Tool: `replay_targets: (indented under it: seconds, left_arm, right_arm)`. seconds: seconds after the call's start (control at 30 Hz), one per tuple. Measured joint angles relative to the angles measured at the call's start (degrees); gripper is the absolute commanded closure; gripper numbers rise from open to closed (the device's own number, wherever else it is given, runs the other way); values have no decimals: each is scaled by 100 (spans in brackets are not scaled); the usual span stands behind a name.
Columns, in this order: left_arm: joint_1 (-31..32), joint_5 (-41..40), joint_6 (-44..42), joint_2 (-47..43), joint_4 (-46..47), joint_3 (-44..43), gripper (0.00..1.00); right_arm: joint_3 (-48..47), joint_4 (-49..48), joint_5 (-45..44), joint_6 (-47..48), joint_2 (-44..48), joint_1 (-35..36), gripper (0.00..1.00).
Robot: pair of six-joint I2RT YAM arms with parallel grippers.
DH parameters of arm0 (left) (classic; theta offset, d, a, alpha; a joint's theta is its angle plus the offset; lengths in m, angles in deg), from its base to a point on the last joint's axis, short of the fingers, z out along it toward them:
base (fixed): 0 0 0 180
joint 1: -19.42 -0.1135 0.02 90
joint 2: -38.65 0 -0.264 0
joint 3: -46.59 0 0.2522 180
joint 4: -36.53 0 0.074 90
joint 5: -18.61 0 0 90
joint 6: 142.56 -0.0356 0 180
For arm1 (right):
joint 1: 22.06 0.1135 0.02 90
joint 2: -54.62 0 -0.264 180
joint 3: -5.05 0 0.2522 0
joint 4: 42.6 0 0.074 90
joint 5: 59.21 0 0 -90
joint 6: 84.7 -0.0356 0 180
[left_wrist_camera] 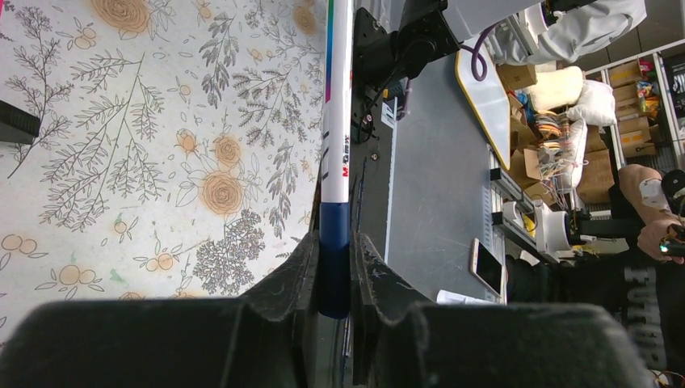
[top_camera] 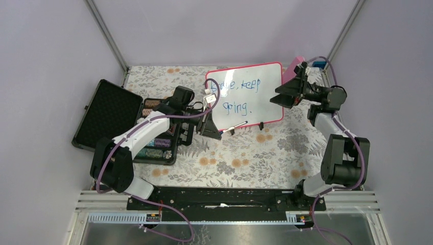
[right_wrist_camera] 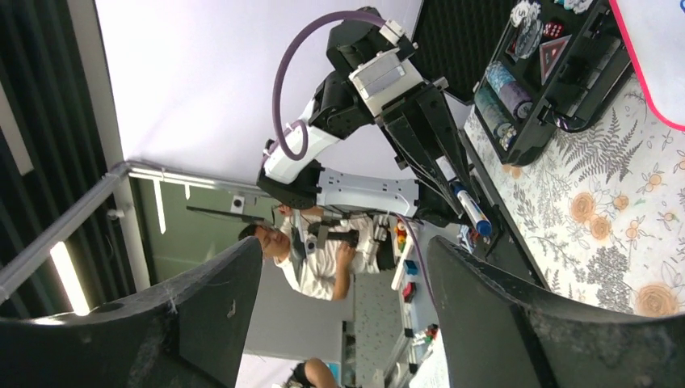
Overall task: Write a sentence on the whiteboard
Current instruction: Place the whiteboard marker at the center of the board.
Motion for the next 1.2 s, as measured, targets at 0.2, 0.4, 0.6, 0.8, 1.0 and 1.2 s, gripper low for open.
replay_targets:
  seconds: [0.2,0.4,0.6,0.8,1.0,1.2]
  left_arm:
    - [0,-2,68,-52,122,22,100]
    - [0,-31,103,-142,166,103,100]
    - [-22,-31,173,-190,192,103,100]
    - [-26,0,323,-164,197,103,95]
    - [-26,57,651,-68,328,164,95]
    - [-26,57,918,22,372,170,96]
  right_arm:
    - [514,695,-424,378,446,-240,8]
    - [-887,6334,-1528,4852,964,-466,3]
    - [-2520,9945,-1906,9217,918,-424,2]
    - [-3136,12493,-3051,13169,1165,83,4]
    - [-2647,13081,-4437,15354,2577,2149,15]
    - [-2645,13226,-5495,16460,2883,3827,23]
